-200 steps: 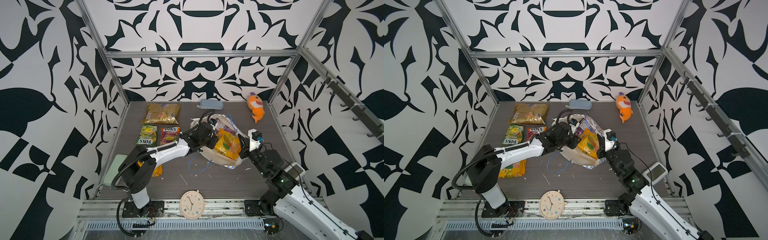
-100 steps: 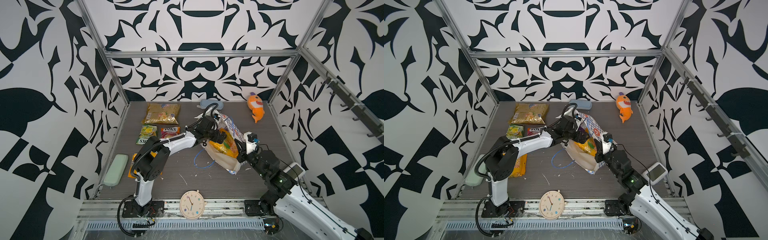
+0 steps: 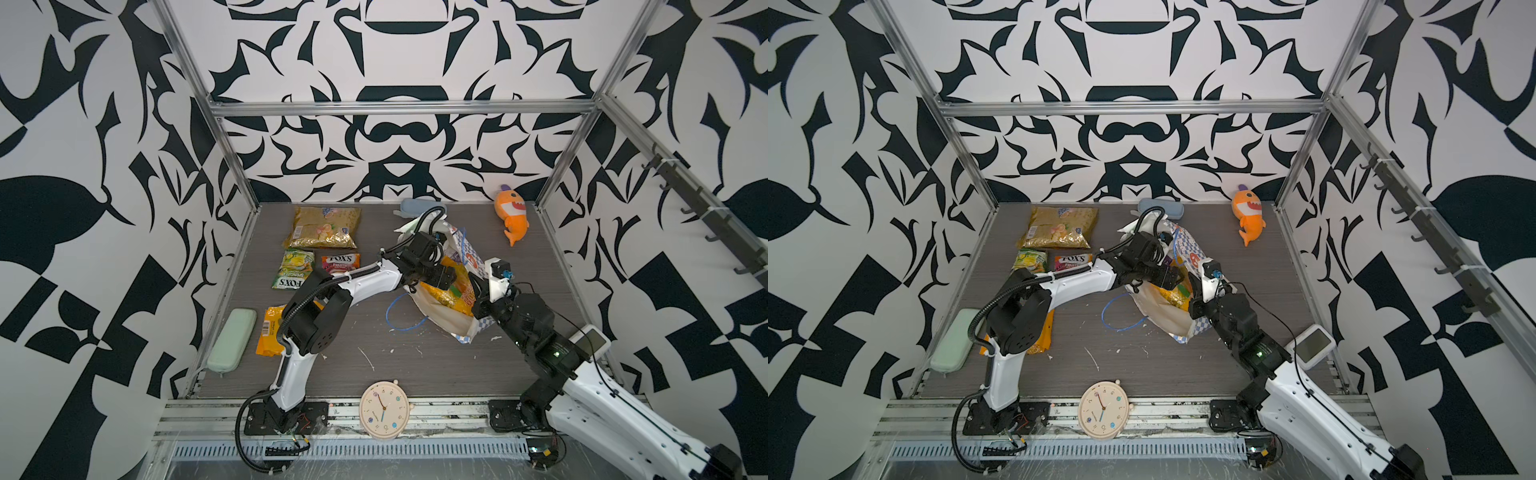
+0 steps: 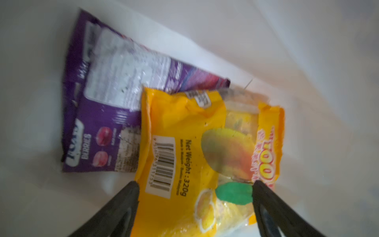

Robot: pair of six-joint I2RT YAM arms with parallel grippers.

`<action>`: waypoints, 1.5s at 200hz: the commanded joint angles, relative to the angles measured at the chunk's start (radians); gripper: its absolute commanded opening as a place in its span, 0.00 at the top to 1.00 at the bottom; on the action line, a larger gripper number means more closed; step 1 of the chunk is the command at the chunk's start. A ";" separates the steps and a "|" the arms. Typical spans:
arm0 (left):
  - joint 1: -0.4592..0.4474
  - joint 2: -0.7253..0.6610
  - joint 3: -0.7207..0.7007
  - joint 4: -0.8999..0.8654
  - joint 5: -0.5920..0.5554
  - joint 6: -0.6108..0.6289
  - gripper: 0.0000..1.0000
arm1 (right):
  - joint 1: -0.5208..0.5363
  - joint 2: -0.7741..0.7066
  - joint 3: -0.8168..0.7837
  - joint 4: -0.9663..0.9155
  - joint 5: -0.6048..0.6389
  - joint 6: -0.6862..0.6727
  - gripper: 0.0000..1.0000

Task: Take the snacks out of the paper bag
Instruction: Pick up the snack from the paper bag.

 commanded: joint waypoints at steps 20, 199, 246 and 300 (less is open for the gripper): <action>-0.030 0.023 0.006 -0.029 -0.004 -0.004 0.13 | 0.004 0.045 0.061 0.040 0.082 -0.005 1.00; -0.051 0.065 0.014 0.050 0.036 0.008 0.95 | 0.003 0.107 0.044 0.200 0.100 -0.057 1.00; -0.043 -0.054 -0.004 0.059 0.018 0.023 1.00 | 0.003 0.073 0.025 0.187 0.158 -0.063 1.00; -0.029 -0.192 -0.025 0.024 -0.042 0.049 1.00 | 0.001 0.055 0.011 0.194 0.188 -0.080 1.00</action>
